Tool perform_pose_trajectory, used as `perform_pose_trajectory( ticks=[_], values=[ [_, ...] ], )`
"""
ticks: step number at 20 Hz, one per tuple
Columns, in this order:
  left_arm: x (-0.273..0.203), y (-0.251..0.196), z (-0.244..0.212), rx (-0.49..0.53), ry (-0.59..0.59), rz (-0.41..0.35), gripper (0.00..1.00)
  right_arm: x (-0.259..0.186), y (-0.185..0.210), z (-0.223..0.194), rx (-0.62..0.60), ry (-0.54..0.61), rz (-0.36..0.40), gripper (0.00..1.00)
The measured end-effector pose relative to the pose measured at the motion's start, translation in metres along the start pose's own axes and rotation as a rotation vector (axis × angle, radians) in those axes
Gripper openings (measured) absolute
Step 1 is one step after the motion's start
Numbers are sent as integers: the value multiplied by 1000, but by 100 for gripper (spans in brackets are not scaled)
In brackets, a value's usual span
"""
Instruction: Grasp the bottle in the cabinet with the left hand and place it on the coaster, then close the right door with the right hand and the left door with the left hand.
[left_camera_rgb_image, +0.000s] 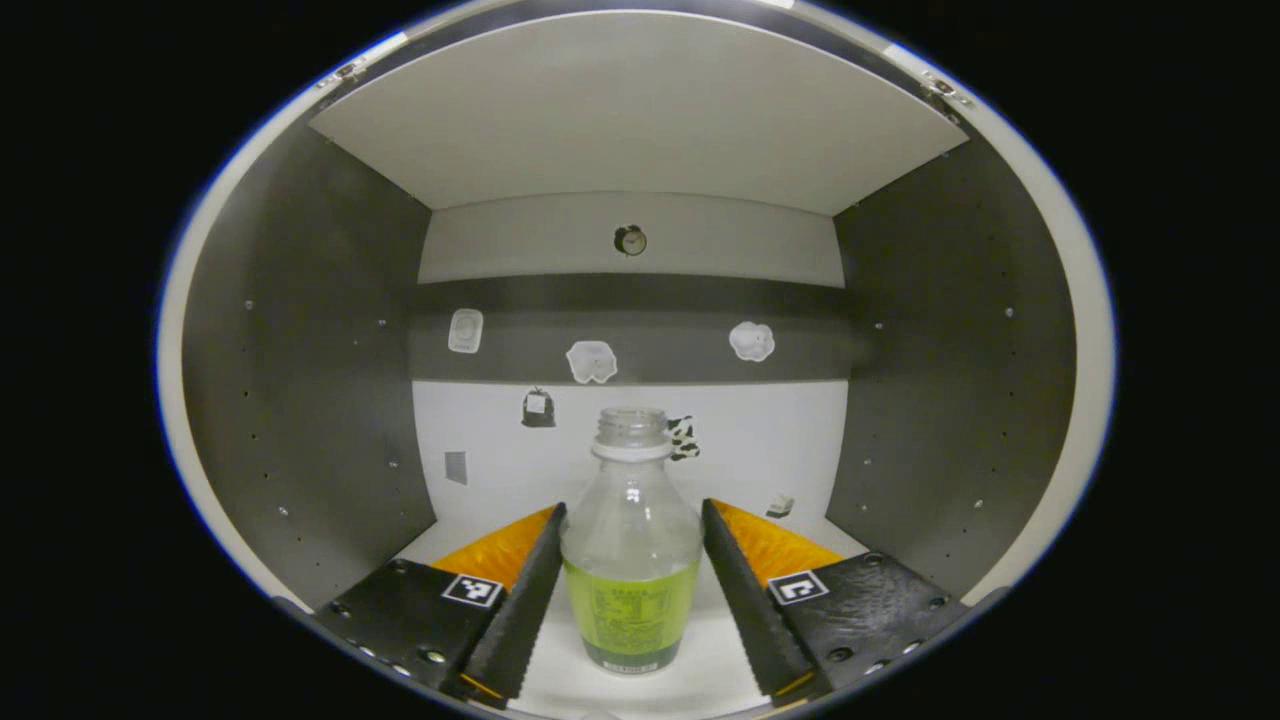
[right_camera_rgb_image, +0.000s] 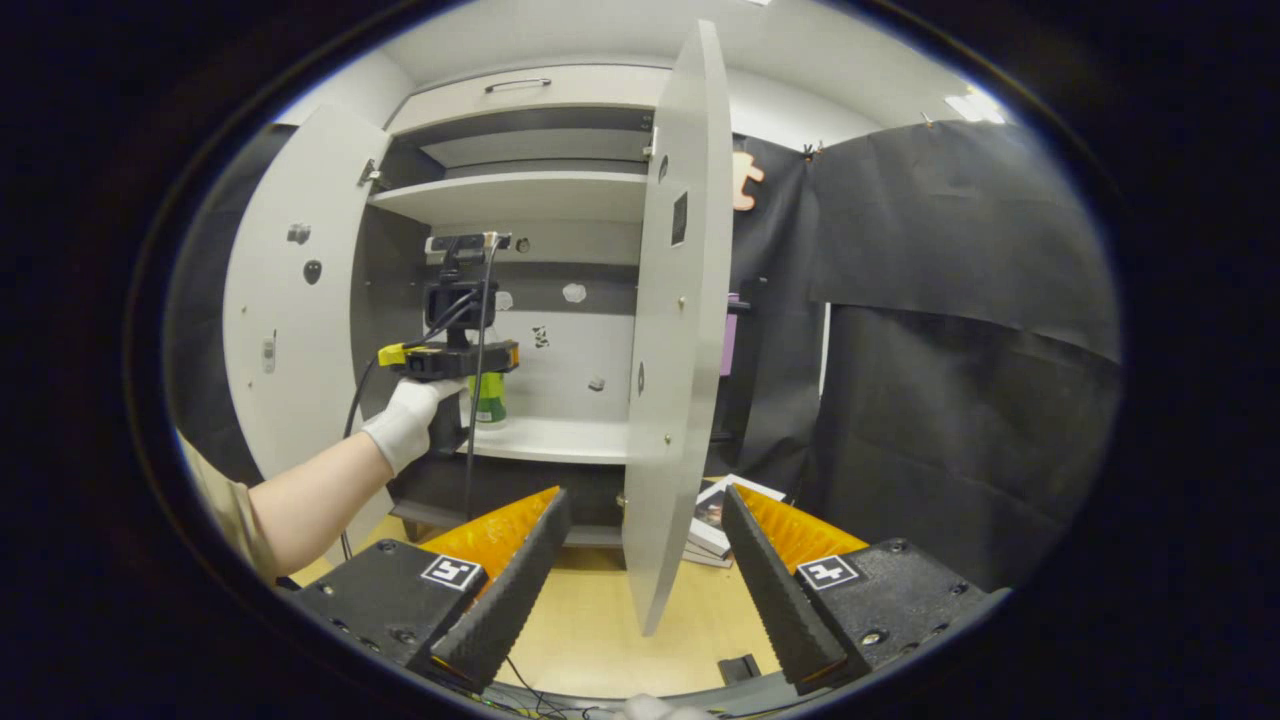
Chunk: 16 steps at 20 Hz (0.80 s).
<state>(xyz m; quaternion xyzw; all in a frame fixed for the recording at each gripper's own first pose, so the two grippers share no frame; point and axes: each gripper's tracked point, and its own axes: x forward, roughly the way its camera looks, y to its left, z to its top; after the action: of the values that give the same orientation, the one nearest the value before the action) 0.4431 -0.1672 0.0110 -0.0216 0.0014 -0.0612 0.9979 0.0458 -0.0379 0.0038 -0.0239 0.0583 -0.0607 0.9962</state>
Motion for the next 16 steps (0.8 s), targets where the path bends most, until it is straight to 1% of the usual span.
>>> perform_pose_trajectory(
  ticks=[1,2,3,4,5,6,11,12,15,16],
  values=[
    [-3,-2,1,-3,-2,-14,77,0,0,2,2,-6,2,99],
    [-9,-4,5,-6,-13,-25,77,1,0,4,3,-14,4,100],
    [-17,-2,7,-4,-16,-25,80,1,-1,4,5,-20,2,100],
    [-26,0,11,1,-25,-26,76,2,-1,4,7,-20,1,100],
    [-37,0,16,4,-37,-31,77,2,-1,3,9,-20,0,100],
    [-49,1,19,3,-45,-35,80,2,-2,4,10,-20,-1,100],
    [-119,6,24,-2,-88,-69,80,-1,-4,4,31,-31,-2,100],
    [-134,7,21,-4,-92,-75,76,-3,-3,4,36,-32,0,100],
    [-181,6,16,-30,-122,-103,77,-8,-2,0,42,-41,7,100],
    [-197,4,10,-29,-125,-115,80,-9,-2,-2,39,-39,5,100]
  ],
)
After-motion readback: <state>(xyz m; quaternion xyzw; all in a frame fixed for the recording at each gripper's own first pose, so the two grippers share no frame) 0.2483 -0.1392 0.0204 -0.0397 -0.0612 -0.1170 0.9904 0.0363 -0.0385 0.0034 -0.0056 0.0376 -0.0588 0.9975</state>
